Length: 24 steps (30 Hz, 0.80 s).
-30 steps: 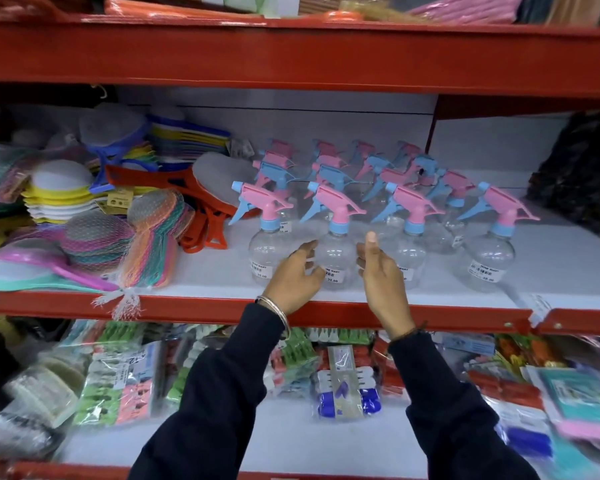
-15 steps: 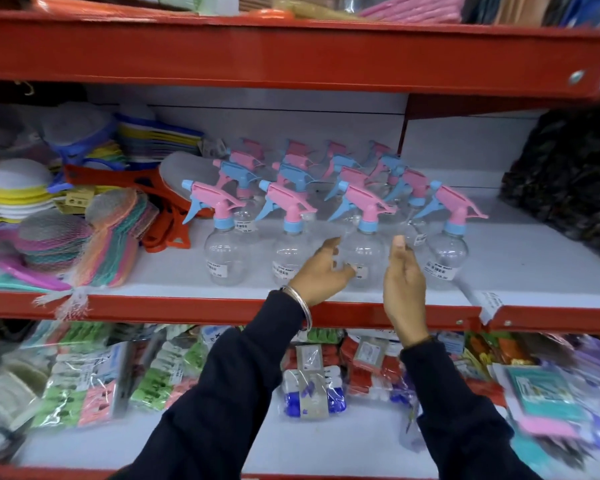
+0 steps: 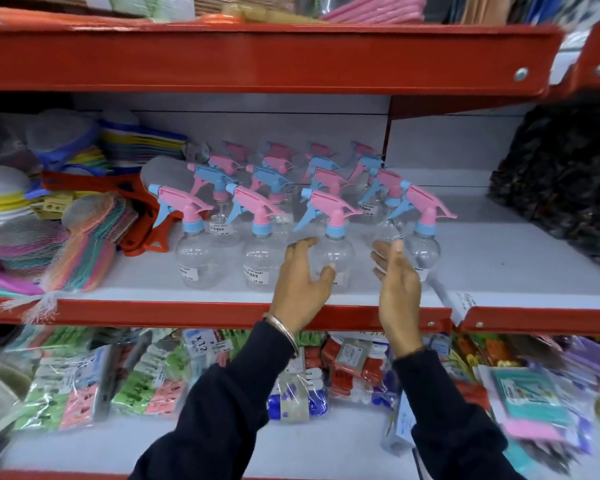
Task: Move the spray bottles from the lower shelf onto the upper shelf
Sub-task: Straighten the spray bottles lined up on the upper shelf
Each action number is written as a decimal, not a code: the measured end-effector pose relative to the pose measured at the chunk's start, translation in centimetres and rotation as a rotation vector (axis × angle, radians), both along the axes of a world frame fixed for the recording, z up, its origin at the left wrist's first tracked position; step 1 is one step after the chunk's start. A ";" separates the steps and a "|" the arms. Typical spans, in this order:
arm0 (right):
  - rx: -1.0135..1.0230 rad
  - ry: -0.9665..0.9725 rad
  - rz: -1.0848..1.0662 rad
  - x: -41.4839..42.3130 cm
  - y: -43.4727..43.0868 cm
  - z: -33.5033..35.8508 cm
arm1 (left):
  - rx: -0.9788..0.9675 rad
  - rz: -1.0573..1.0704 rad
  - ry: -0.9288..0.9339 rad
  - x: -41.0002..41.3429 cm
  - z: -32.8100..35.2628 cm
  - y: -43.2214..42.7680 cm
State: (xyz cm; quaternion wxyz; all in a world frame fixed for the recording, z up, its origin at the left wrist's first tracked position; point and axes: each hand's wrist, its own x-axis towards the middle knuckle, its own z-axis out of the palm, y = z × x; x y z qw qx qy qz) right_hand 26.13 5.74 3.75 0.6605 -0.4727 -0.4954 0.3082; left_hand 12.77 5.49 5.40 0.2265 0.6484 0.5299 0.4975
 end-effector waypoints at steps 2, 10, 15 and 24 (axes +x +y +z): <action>0.097 0.039 -0.109 1.3 -0.7 -0.7 | 0.189 -0.013 -0.059 1.9 0.0 -1.0; -0.023 -0.081 -0.249 6.2 0.4 -0.1 | -0.282 -0.348 -0.023 8.9 0.3 3.1; -0.111 -0.064 -0.163 7.4 0.6 0.6 | -0.413 -0.410 -0.057 9.8 0.9 4.6; -0.127 0.017 -0.051 7.7 1.2 0.4 | -0.390 -0.362 -0.098 7.9 -0.2 2.7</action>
